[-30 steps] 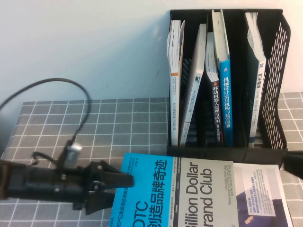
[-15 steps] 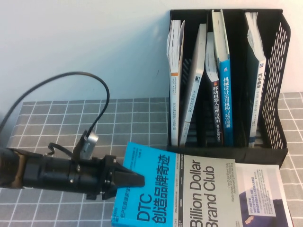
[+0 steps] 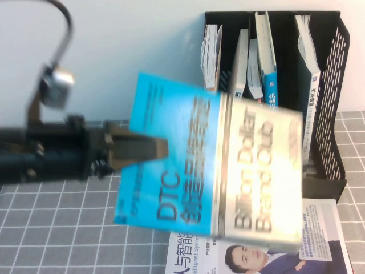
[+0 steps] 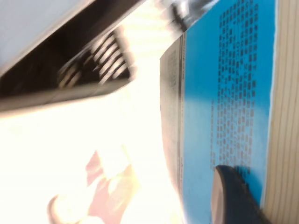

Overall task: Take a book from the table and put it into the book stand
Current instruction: Place the book on the book shelf

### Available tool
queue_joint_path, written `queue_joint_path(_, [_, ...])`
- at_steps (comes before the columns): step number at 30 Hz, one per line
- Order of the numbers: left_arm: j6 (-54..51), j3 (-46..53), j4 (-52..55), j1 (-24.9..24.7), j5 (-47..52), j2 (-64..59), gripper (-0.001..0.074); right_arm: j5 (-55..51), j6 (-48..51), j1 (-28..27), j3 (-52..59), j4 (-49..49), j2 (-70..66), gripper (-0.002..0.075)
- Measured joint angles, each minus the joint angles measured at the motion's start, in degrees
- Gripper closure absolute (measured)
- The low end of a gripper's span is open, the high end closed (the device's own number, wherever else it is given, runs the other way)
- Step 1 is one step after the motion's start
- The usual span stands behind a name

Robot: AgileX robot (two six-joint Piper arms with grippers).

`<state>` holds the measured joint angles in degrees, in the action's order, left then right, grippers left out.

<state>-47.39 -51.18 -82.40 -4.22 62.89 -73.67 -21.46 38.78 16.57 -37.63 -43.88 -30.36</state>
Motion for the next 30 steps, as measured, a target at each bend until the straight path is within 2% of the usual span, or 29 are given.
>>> queue_joint_path(5, [8.4,-9.1,5.3,-0.1,-3.3,8.0,0.0551,9.5,2.5,0.0,0.0,-0.1,5.0,0.0729])
queue_joint_path(9, [14.4,-18.6,10.7,-2.7,-6.8,7.8,0.0551,10.9,5.5,0.0,0.0,-0.3,8.4,0.0729])
queue_joint_path(17, [21.8,-37.9,20.8,-16.8,-19.4,-3.5,0.0551,8.4,7.1,0.0,0.0,-0.3,13.4,0.0729])
queue_joint_path(21, [32.4,-51.1,34.0,-22.7,-21.0,-12.7,0.0552,5.1,6.9,0.0,0.0,-0.3,14.4,0.0729])
queue_joint_path(27, [55.2,-71.7,63.7,-29.6,-16.3,-27.1,0.0552,0.0,4.8,0.0,0.0,1.2,14.7,0.0729])
queue_joint_path(30, [60.5,-82.5,72.5,-33.2,-13.7,-32.9,0.0552,-1.1,2.5,0.0,0.0,4.3,14.7,0.0729])
